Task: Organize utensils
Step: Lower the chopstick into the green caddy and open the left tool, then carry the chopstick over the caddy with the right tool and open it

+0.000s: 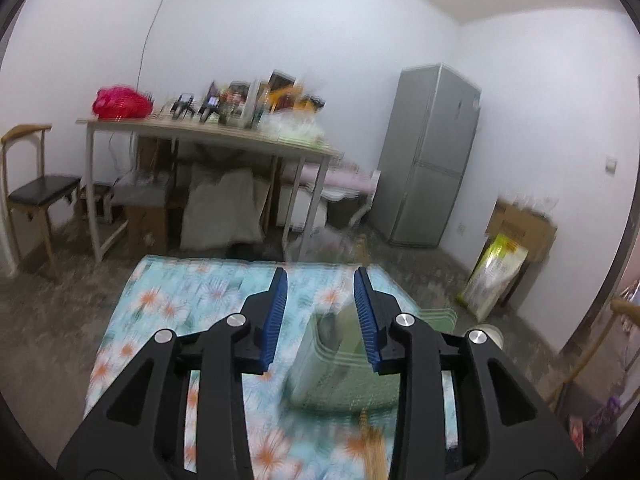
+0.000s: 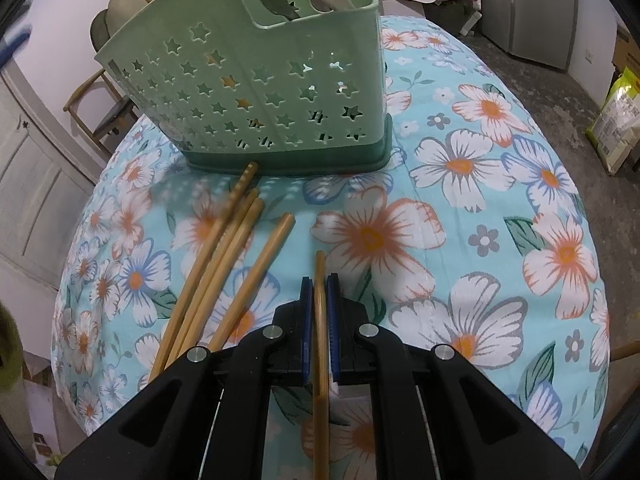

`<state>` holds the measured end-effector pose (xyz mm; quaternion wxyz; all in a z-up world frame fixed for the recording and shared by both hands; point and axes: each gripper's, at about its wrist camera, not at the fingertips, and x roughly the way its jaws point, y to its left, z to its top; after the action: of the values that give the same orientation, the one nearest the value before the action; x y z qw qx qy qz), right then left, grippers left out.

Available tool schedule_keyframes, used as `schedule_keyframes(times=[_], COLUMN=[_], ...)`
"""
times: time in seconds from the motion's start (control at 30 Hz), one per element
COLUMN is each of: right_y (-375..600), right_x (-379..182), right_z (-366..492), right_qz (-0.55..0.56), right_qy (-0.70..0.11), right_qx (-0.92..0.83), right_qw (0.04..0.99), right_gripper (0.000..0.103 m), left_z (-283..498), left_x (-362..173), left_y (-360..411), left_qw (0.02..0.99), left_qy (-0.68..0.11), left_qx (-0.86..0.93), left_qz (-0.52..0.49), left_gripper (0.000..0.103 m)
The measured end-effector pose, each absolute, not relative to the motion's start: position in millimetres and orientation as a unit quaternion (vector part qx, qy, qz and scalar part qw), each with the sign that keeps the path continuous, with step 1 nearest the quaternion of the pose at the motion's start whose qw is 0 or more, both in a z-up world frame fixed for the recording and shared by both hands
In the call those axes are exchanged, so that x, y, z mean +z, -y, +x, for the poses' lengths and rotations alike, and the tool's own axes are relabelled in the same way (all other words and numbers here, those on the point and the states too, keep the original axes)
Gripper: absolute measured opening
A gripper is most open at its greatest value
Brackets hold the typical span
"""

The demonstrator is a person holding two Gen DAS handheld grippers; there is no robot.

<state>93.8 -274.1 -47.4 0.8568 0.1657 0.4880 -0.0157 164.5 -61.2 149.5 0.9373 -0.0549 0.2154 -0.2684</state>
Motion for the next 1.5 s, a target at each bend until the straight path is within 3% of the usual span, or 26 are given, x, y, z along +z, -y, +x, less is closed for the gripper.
schedule_keyframes(times=[0.37,1.5], right_y=[266,283], right_x=[-24,134], right_z=[94,45], right_qz=[0.150,0.146], right_qy=[-0.467,-0.295], right_qx=[-0.020,0.009], right_qw=[0.871,0.944], right_gripper=[0.006,0.006], left_z=[137,137], left_x=[74,69], left_y=[19,20], left_qw=[0.910,0.904], left_qy=[-0.340,-0.360], left_qx=[-0.232,-0.229], left_qz=[-0.052,-0.044], left_gripper=[0.033,0.033])
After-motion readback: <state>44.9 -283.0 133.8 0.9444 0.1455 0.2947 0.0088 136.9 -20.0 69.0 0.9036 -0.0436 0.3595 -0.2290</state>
